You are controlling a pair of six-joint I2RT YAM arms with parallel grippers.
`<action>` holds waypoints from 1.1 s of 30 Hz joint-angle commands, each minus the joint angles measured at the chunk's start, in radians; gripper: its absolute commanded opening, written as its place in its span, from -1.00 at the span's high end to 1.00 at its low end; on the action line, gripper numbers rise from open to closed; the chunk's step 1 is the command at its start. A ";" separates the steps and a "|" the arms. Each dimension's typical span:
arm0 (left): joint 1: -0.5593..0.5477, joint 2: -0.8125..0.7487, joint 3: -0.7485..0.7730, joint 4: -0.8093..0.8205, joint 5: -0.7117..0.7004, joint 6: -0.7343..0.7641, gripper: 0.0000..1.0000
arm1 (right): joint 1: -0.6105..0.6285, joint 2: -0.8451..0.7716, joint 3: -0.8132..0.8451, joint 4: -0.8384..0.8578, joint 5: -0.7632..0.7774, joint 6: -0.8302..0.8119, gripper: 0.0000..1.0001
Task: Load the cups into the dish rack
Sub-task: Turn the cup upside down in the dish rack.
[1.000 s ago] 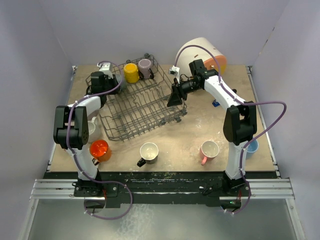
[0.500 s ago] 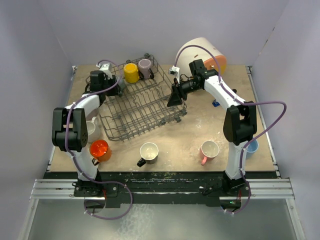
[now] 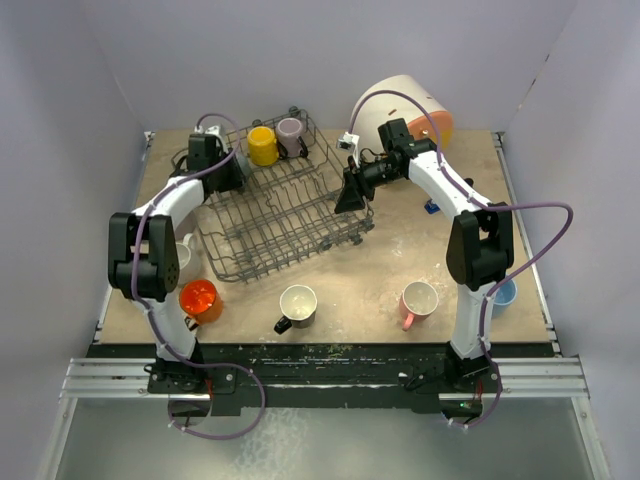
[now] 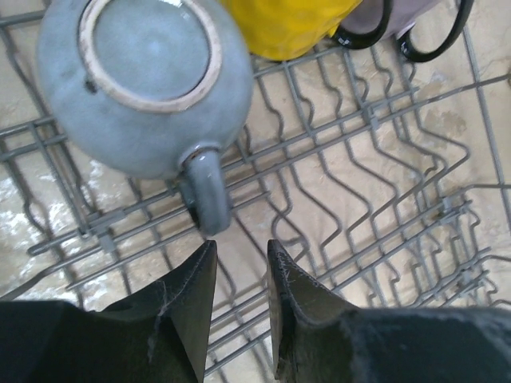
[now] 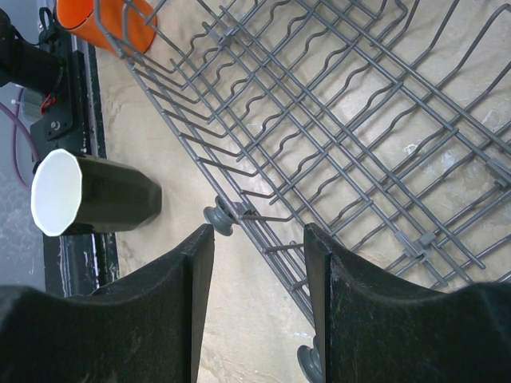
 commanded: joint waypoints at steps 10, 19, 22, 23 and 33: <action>-0.013 0.128 0.265 -0.116 -0.072 0.009 0.34 | 0.003 -0.037 0.001 -0.002 -0.014 -0.014 -0.03; -0.013 0.019 0.225 -0.125 -0.115 0.035 0.30 | 0.003 -0.032 -0.001 -0.004 -0.016 -0.015 -0.03; -0.013 -0.009 0.180 -0.122 -0.128 0.026 0.29 | 0.003 -0.027 0.004 -0.005 -0.019 -0.015 -0.03; -0.013 -0.013 0.168 -0.125 -0.136 0.016 0.29 | 0.003 -0.026 0.008 -0.007 -0.020 -0.015 -0.03; -0.018 0.060 0.177 -0.139 -0.150 -0.009 0.28 | 0.003 -0.028 0.005 -0.010 -0.019 -0.015 -0.03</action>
